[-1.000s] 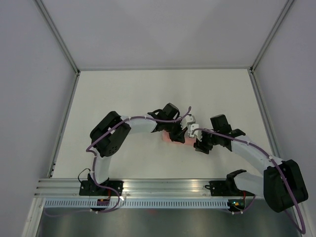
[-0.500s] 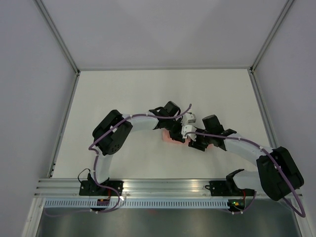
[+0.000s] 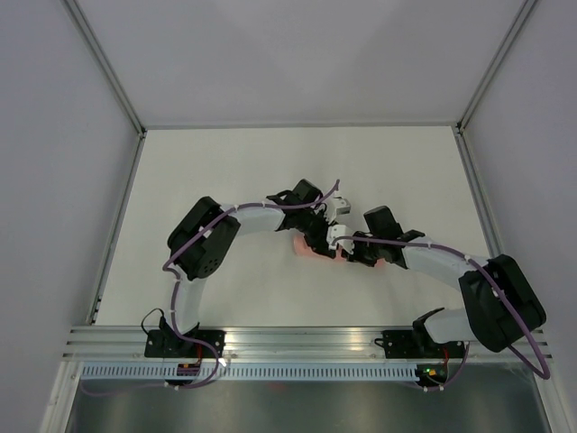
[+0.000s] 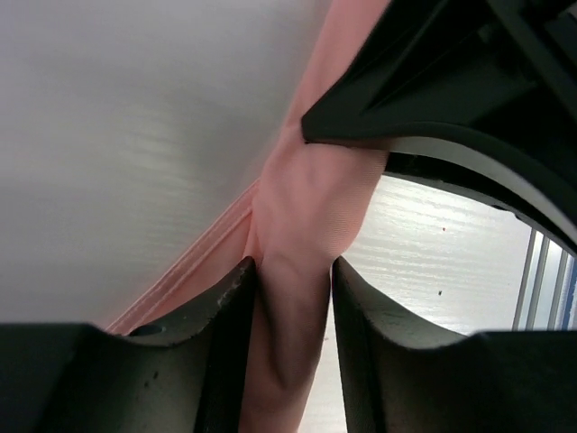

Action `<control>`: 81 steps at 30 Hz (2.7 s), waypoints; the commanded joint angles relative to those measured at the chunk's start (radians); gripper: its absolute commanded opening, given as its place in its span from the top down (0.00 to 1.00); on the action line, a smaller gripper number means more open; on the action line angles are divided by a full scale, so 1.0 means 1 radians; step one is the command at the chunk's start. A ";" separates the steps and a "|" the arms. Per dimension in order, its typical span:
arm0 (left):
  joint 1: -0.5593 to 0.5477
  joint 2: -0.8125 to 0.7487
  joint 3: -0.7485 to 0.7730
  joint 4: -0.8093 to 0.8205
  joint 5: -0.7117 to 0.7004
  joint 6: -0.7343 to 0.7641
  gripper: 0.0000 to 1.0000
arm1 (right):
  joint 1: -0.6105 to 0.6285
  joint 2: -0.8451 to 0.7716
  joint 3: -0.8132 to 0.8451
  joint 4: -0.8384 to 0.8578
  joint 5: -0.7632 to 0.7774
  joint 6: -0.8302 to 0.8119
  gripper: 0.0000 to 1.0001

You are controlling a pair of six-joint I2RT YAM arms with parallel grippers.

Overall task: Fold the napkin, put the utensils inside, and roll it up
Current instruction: Roll the napkin at the center of the board.

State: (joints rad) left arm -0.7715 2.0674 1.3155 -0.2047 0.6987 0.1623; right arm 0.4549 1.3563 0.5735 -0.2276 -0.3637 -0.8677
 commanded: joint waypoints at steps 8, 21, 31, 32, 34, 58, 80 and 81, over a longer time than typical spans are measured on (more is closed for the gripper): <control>0.130 -0.059 0.008 0.040 -0.060 -0.152 0.39 | 0.002 0.079 0.072 -0.121 0.045 0.038 0.91; 0.282 -0.323 -0.084 0.163 -0.336 -0.417 0.40 | -0.001 0.240 0.190 -0.207 0.031 0.188 0.92; 0.290 -0.602 -0.362 0.198 -0.591 -0.657 0.41 | -0.024 0.432 0.328 -0.265 -0.069 0.306 0.94; 0.284 -0.619 -0.395 0.229 -0.596 -0.678 0.41 | -0.028 0.449 0.341 -0.286 -0.078 0.309 0.94; 0.250 -0.641 -0.470 0.280 -0.645 -0.723 0.42 | -0.039 0.501 0.380 -0.311 -0.113 0.325 0.94; 0.012 -0.337 -0.493 0.600 -0.880 -0.997 0.44 | -0.073 0.598 0.482 -0.343 -0.202 0.423 0.94; 0.023 -0.196 -0.260 0.367 -0.877 -0.867 0.45 | -0.091 0.455 0.508 -0.378 -0.213 0.369 0.48; 0.024 -0.187 -0.253 0.360 -0.874 -0.860 0.45 | -0.093 0.448 0.509 -0.378 -0.212 0.369 0.47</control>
State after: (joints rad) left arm -0.7536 1.8580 1.0100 0.1928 -0.1799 -0.7601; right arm 0.3687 1.8397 1.1015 -0.5369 -0.6388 -0.4732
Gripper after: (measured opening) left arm 0.556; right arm 0.522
